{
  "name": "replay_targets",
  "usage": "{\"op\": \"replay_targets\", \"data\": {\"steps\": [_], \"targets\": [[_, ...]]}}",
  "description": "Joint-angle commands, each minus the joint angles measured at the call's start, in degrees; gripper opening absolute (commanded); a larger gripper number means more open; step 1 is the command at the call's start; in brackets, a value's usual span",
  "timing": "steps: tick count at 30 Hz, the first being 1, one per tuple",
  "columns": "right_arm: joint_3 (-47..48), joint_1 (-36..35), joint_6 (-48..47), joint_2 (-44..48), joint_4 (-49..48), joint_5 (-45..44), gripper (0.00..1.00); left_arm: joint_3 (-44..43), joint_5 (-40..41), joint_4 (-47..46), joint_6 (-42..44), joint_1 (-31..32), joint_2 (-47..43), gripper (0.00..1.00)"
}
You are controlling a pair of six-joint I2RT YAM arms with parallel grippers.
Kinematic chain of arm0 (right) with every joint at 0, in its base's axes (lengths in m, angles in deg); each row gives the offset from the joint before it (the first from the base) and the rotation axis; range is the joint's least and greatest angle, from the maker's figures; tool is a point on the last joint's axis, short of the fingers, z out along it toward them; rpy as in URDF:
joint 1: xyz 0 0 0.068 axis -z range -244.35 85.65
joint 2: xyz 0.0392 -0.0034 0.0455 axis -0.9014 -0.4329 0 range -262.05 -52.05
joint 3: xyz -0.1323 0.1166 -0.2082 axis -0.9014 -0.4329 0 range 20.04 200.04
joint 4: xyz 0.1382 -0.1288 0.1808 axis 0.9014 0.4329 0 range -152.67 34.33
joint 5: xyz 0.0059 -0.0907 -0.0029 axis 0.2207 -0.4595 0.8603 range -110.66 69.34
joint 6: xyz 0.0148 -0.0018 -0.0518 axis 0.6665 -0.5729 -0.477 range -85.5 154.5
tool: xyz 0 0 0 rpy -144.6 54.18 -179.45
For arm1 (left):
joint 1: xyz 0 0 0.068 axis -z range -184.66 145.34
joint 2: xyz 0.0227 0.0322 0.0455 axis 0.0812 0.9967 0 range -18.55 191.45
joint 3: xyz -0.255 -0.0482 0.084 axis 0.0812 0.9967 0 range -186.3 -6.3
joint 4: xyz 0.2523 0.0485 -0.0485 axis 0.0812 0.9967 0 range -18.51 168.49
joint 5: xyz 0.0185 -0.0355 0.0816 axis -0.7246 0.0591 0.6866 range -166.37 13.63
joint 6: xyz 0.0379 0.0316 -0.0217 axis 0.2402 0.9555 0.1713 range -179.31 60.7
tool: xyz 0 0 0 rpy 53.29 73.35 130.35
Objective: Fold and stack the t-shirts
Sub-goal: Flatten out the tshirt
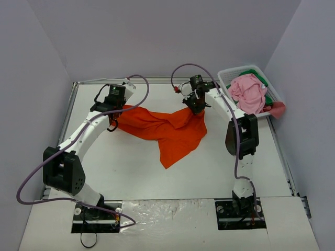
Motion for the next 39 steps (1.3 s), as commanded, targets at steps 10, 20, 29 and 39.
{"op": "replay_targets", "data": {"steps": [10, 20, 29, 39], "targets": [[21.9, 3.9, 3.1, 10.2, 2.2, -9.5, 0.00, -19.7, -1.5, 3.7, -1.9, -3.0, 2.7, 0.02], [13.2, 5.0, 7.3, 33.8, 0.1, -7.9, 0.00, -25.2, -12.7, 15.1, -8.0, -4.1, -12.7, 0.02], [3.3, 12.9, 10.0, 55.0, -1.2, -2.0, 0.00, -16.9, -12.5, 18.8, -8.5, -4.2, -30.8, 0.02], [9.1, 14.7, 9.5, 48.9, -1.9, -4.2, 0.00, -21.5, -12.7, 18.1, -5.5, -4.3, -25.4, 0.02]]}}
